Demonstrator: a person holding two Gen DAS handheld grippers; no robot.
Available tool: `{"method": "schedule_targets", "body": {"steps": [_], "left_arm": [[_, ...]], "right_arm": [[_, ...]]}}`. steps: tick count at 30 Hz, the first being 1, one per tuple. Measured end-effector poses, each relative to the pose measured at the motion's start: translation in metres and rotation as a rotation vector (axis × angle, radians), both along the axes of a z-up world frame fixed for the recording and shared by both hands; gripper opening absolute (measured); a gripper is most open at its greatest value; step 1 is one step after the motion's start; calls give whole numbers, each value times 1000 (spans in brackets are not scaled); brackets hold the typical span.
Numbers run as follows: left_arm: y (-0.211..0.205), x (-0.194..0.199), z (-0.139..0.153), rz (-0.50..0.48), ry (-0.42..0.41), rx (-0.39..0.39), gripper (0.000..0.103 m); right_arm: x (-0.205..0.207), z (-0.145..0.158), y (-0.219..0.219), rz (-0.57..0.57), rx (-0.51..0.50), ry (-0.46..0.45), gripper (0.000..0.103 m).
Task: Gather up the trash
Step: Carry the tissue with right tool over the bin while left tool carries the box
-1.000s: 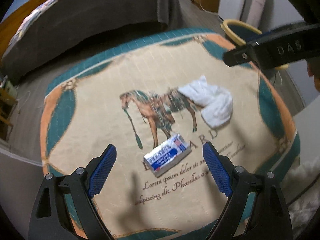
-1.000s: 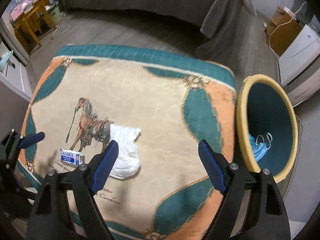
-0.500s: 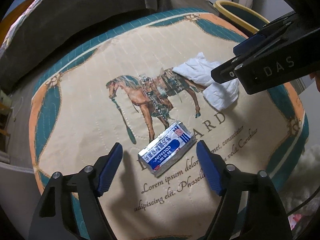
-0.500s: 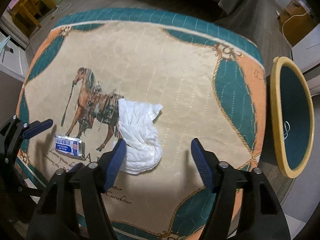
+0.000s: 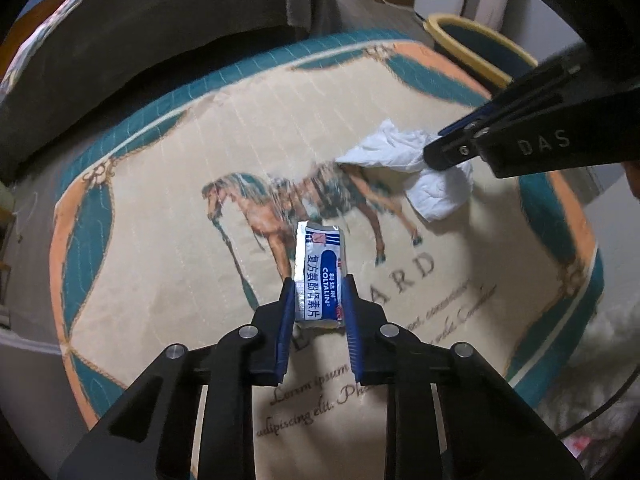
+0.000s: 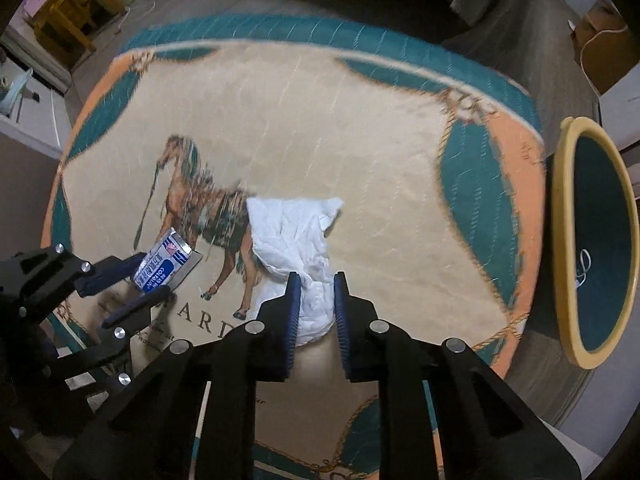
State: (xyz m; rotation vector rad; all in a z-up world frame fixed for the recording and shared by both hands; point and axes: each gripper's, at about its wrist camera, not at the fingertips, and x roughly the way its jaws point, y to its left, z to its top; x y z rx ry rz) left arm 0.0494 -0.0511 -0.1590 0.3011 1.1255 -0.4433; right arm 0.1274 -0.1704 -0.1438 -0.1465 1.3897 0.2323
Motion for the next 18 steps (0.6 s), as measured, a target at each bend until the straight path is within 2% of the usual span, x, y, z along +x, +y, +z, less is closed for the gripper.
{"method": "schedule_targets", "body": {"steps": [7, 12, 18], "left_arm": [[0, 14, 23, 52, -45, -60, 24], [-11, 18, 46, 52, -96, -76, 24], [-30, 24, 64, 44, -140, -93, 24]], "right_arm": [[3, 37, -38, -45, 23, -97, 15], [4, 76, -62, -76, 44, -195, 15], [9, 106, -84, -99, 26, -285, 15]]}}
